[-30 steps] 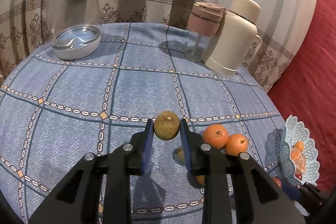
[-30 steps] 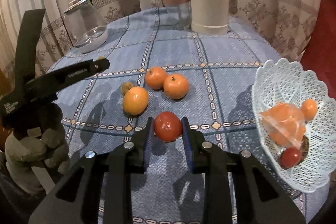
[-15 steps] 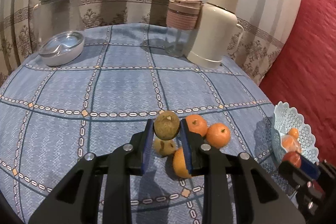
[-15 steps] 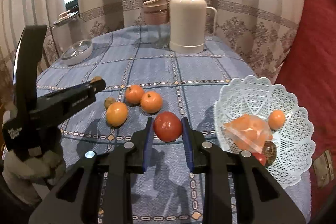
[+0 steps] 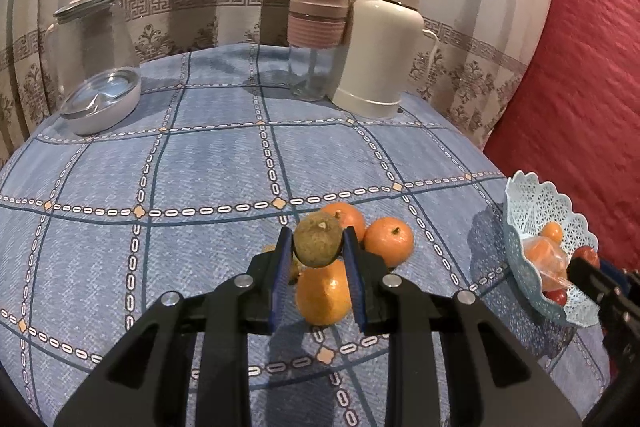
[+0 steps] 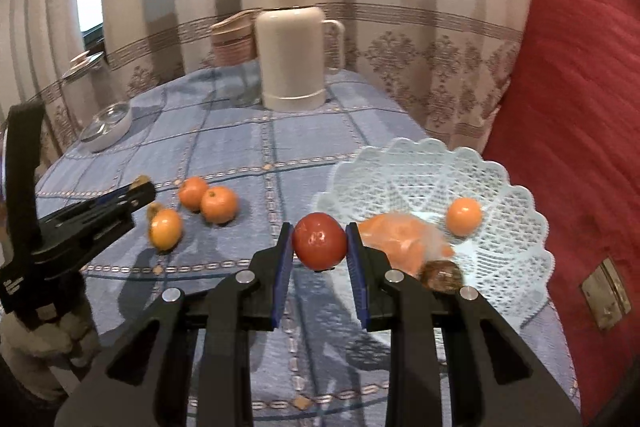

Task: Organize fruits
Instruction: 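Carry the red tomato into the basket and open the right tool while the left tool holds the pear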

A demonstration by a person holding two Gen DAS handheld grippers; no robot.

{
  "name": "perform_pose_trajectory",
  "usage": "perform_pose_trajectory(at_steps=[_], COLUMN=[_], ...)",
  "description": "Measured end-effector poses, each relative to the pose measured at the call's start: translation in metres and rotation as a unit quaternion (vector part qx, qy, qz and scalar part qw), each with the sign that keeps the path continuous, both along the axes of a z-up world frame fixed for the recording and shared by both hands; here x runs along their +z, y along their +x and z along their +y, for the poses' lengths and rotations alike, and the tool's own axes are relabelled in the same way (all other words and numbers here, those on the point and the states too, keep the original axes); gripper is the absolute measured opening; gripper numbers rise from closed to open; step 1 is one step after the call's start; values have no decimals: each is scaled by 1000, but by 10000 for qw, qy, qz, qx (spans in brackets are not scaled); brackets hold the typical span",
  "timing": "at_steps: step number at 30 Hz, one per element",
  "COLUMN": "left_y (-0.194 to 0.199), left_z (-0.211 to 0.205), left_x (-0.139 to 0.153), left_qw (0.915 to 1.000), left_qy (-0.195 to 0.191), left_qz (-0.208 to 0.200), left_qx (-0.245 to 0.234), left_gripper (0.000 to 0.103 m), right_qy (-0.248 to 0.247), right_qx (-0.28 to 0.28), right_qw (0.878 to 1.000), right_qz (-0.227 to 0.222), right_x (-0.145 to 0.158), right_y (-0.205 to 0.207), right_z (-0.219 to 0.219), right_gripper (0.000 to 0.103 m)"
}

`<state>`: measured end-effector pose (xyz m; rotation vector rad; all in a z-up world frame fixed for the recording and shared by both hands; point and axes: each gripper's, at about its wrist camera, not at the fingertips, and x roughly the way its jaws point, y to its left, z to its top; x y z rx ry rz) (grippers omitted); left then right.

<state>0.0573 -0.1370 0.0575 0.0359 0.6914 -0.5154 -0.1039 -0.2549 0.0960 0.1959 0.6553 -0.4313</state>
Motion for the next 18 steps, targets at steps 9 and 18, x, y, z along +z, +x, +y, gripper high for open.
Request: perform_pose_trajectory(at_steps=[9, 18], left_y=[-10, -19], left_z=[-12, -19], left_x=[-4, -10], left_qw=[9997, 9991], left_qy=[166, 302], left_qz=[-71, -103], left_qx=[-175, -286], left_gripper=[26, 26], right_qy=[56, 142], right_qx=[-487, -776], right_qw=[9988, 9969], right_qz=[23, 41], right_x=[-6, -14], right_y=[-25, -39], right_z=[-35, -58], right_gripper=[27, 27])
